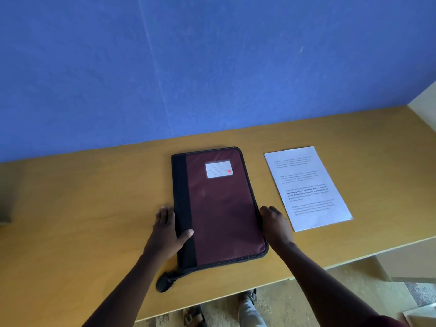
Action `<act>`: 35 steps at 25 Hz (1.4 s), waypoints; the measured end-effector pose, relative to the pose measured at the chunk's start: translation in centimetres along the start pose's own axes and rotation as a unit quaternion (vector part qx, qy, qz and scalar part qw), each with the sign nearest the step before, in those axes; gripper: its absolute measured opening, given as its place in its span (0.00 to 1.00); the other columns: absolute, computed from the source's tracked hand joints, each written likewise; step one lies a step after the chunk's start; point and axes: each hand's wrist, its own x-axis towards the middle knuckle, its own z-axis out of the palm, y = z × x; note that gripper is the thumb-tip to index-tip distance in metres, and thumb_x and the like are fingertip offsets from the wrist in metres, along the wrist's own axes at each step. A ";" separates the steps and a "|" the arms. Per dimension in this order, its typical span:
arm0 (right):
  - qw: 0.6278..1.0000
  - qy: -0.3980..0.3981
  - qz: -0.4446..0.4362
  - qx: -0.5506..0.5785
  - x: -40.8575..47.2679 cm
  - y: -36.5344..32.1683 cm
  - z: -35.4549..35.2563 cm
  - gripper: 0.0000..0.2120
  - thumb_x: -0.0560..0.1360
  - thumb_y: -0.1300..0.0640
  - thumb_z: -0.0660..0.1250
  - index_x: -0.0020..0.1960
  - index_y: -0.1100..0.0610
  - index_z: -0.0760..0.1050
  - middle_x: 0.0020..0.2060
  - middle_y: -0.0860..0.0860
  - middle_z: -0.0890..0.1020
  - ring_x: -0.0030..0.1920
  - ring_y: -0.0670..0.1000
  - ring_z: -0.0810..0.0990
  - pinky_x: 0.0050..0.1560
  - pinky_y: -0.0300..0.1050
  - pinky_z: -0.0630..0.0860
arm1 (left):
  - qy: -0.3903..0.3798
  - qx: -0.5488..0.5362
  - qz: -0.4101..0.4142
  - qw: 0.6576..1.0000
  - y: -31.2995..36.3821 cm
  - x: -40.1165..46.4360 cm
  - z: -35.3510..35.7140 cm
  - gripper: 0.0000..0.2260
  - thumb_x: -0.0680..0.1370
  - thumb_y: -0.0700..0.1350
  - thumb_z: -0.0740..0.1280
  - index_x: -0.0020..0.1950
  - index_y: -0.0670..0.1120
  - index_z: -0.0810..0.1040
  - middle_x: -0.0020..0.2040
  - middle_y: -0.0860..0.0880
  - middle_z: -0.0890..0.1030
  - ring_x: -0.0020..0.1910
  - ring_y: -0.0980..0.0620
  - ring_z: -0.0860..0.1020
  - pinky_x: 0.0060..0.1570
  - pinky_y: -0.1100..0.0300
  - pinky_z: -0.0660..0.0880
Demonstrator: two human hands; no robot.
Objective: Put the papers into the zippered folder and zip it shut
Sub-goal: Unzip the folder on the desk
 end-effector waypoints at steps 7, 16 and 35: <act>1.000 -0.007 0.009 0.012 -4.3 0.8 0.0 0.05 0.75 0.66 0.62 0.41 0.59 0.71 0.36 0.53 0.74 0.31 0.57 0.74 0.28 0.48 0.70 | -0.005 0.015 0.022 1.000 -1.0 -3.8 2.0 0.45 0.77 0.68 0.60 0.81 0.47 0.39 0.81 0.44 0.35 0.79 0.44 0.35 0.78 0.43 0.49; 0.997 0.013 0.050 0.064 -9.4 1.1 0.4 0.07 0.74 0.69 0.62 0.40 0.60 0.73 0.35 0.54 0.76 0.30 0.56 0.73 0.27 0.48 0.67 | -0.008 0.023 0.038 0.999 -1.5 -5.9 2.7 0.43 0.78 0.66 0.60 0.81 0.48 0.41 0.81 0.45 0.35 0.80 0.44 0.36 0.78 0.43 0.51; 0.986 -0.025 0.106 0.125 -13.3 -5.7 2.1 0.07 0.70 0.64 0.60 0.34 0.56 0.68 0.33 0.52 0.77 0.31 0.54 0.72 0.30 0.45 0.66 | -0.055 -0.031 0.129 0.990 -4.8 -8.1 0.3 0.07 0.74 0.47 0.75 0.42 0.51 0.77 0.82 0.49 0.46 0.80 0.54 0.44 0.70 0.59 0.59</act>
